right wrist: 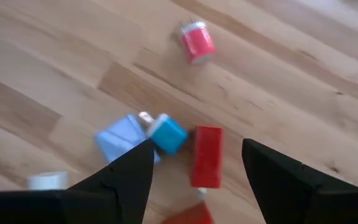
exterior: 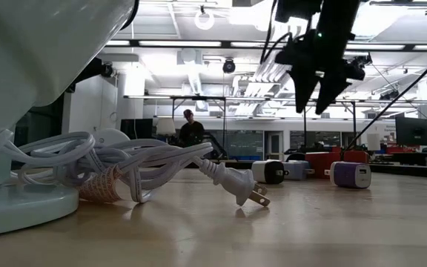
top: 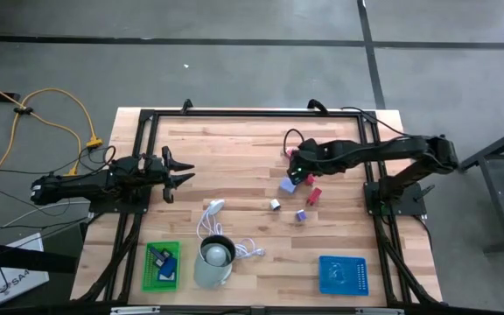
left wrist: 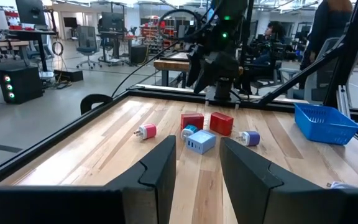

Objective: Pick & Place Office items
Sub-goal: Put the top red charger adapter into the blue basket

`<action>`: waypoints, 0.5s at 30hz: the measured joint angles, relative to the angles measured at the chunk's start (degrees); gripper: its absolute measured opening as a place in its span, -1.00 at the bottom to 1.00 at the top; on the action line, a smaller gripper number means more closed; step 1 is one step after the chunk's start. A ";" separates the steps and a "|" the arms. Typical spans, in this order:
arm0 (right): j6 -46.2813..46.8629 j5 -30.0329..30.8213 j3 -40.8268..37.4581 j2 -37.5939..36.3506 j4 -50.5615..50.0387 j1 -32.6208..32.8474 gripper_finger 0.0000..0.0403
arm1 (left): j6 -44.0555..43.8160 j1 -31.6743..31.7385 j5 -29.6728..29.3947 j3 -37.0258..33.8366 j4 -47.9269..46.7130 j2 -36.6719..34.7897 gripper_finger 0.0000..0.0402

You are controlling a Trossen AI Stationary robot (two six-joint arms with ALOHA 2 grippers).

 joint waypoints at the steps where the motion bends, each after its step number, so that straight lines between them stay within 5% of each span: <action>1: 0.70 0.07 0.10 0.65 -0.53 0.15 0.16 | 0.00 0.00 0.00 0.00 0.00 0.00 -0.40; 15: 4.08 -2.79 0.11 9.58 -2.21 0.33 0.16 | 0.00 0.00 0.00 0.00 0.00 0.09 -0.40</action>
